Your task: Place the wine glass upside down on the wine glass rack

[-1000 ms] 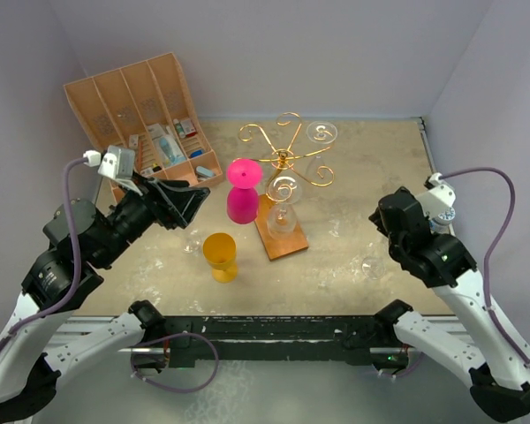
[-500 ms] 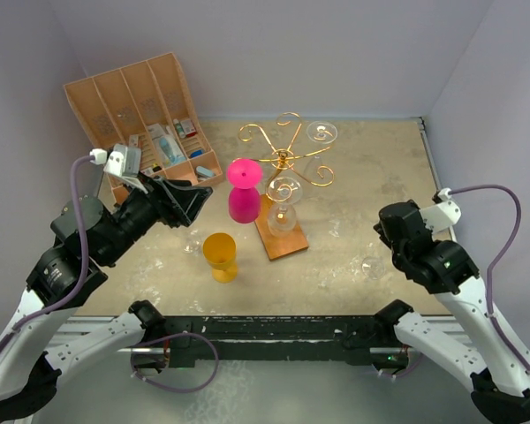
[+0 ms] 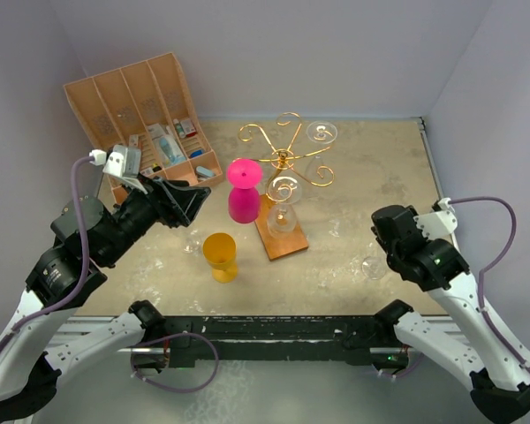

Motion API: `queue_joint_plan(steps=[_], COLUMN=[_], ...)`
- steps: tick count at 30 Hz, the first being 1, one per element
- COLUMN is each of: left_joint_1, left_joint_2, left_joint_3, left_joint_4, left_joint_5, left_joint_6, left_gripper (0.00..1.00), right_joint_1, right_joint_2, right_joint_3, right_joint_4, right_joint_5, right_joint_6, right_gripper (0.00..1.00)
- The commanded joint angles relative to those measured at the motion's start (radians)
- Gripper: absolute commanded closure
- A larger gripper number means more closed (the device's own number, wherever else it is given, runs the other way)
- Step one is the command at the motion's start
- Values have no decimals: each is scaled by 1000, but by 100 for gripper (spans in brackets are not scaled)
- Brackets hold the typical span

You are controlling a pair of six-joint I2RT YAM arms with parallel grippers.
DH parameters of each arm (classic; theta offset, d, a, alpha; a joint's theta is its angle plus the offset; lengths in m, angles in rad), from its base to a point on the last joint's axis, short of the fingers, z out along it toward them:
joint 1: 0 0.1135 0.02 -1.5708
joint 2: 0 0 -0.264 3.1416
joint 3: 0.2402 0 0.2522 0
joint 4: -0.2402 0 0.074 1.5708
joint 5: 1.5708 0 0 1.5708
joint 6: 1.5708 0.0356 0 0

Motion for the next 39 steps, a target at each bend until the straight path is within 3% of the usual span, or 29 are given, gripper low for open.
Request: queue_joint_plan(steps=[1,6,10,14,32,39], left_joint_1=[-2,-1,-2,-2,-2,-2], left_joint_2=[-5,7,3,1,39,119], left_joint_3=[21,39,34,32,88,153], left_joint_4=[19,8,12,20,68,206], left_joint_5=[-14,-14,-14,-10,34,117], left_joint_6=[20,25,19,12,-45,-140], left_gripper=[40,40,40,40,40,40], right_joint_1=[-2,-2,-2,-2,-2,-3], right_joint_2=[24,44,44,32,22,-39], right_joint_3=[-20,-19,-10,13,150,224], right_joint_4=[-6,-3,-1,0,6,97], right_joint_5=[41,39,40,37,76,140], right_joint_6=[77,83,71,47,-58,-152], right_gripper=[55,62,85,99,100,100])
